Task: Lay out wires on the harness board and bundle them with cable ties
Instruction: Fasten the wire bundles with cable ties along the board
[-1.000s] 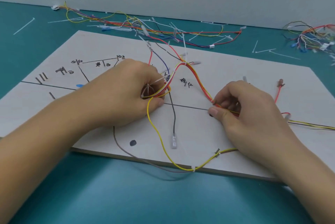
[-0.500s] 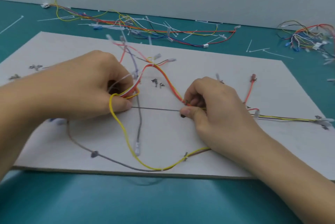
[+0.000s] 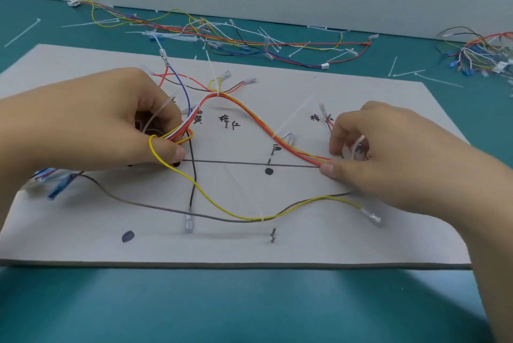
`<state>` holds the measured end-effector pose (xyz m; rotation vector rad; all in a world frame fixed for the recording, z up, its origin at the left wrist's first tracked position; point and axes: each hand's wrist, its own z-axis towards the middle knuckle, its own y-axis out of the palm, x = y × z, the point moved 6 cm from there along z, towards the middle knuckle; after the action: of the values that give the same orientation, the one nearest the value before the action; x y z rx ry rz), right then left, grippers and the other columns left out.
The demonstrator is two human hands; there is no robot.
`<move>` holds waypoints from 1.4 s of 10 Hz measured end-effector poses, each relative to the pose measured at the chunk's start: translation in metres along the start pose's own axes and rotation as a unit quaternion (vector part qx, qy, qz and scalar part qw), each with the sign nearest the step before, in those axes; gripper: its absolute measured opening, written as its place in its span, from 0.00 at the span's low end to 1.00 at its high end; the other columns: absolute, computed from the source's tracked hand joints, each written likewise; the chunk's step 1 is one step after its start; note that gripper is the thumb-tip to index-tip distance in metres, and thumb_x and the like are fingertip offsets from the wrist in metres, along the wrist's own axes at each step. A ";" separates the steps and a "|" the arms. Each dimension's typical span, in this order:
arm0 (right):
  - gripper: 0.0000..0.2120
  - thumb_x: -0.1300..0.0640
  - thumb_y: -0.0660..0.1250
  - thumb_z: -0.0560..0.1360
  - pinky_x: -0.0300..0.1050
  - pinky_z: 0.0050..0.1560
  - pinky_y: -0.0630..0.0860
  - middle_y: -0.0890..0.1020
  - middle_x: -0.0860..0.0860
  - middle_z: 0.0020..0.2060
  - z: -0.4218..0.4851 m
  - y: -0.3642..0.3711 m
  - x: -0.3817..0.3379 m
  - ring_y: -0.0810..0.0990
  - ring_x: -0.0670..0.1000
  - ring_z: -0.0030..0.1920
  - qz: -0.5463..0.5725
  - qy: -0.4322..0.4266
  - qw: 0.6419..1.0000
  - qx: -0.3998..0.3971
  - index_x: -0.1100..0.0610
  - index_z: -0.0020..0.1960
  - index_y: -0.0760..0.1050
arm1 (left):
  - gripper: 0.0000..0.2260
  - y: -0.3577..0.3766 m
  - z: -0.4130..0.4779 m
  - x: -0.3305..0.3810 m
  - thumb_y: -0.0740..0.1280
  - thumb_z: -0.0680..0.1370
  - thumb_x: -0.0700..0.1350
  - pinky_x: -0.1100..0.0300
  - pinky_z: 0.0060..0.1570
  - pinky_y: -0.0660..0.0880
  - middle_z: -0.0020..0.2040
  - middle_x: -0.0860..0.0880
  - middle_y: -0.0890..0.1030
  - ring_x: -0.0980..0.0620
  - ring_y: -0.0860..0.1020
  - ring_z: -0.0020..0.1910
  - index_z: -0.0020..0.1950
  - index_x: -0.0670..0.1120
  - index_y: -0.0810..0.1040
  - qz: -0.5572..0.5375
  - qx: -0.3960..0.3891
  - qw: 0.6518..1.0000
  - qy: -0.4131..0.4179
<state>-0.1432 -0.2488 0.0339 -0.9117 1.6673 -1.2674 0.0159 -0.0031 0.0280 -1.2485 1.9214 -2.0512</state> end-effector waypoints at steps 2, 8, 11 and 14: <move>0.10 0.50 0.62 0.82 0.56 0.52 0.73 0.71 0.44 0.44 0.001 0.011 0.000 0.69 0.52 0.49 -0.053 -0.046 0.997 -0.036 0.49 0.42 0.68 | 0.14 0.000 0.001 -0.001 0.68 0.66 0.68 0.46 0.33 0.83 0.31 0.58 0.82 0.55 0.78 0.28 0.44 0.63 0.84 0.002 0.016 1.000 0.003; 0.14 0.38 0.74 0.71 0.51 0.33 0.78 0.79 0.57 0.35 -0.004 -0.089 0.005 0.75 0.58 0.31 0.108 0.038 0.985 0.133 0.42 0.50 0.74 | 0.15 -0.008 0.006 0.006 0.69 0.70 0.66 0.50 0.32 0.75 0.31 0.52 0.79 0.52 0.75 0.29 0.43 0.56 0.83 -0.037 0.127 0.991 0.034; 0.08 0.49 0.72 0.74 0.40 0.28 0.75 0.73 0.56 0.31 -0.029 -0.004 -0.067 0.72 0.43 0.21 0.332 -0.060 0.932 -0.129 0.50 0.50 0.79 | 0.10 -0.006 0.000 0.034 0.74 0.76 0.54 0.71 0.21 0.65 0.27 0.50 0.78 0.58 0.70 0.20 0.38 0.51 0.84 -0.176 0.213 0.960 0.049; 0.13 0.41 0.60 0.78 0.46 0.32 0.74 0.76 0.43 0.27 -0.034 0.002 -0.081 0.73 0.44 0.28 0.270 -0.160 0.947 0.071 0.49 0.42 0.73 | 0.11 0.019 0.003 0.055 0.73 0.75 0.55 0.61 0.28 0.77 0.36 0.46 0.83 0.52 0.80 0.29 0.44 0.47 0.84 -0.252 0.081 0.959 0.100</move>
<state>-0.1429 -0.1628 0.0517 -0.4867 1.4114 -0.8019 -0.0282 -0.0402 0.0389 -1.6828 1.5721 -2.6020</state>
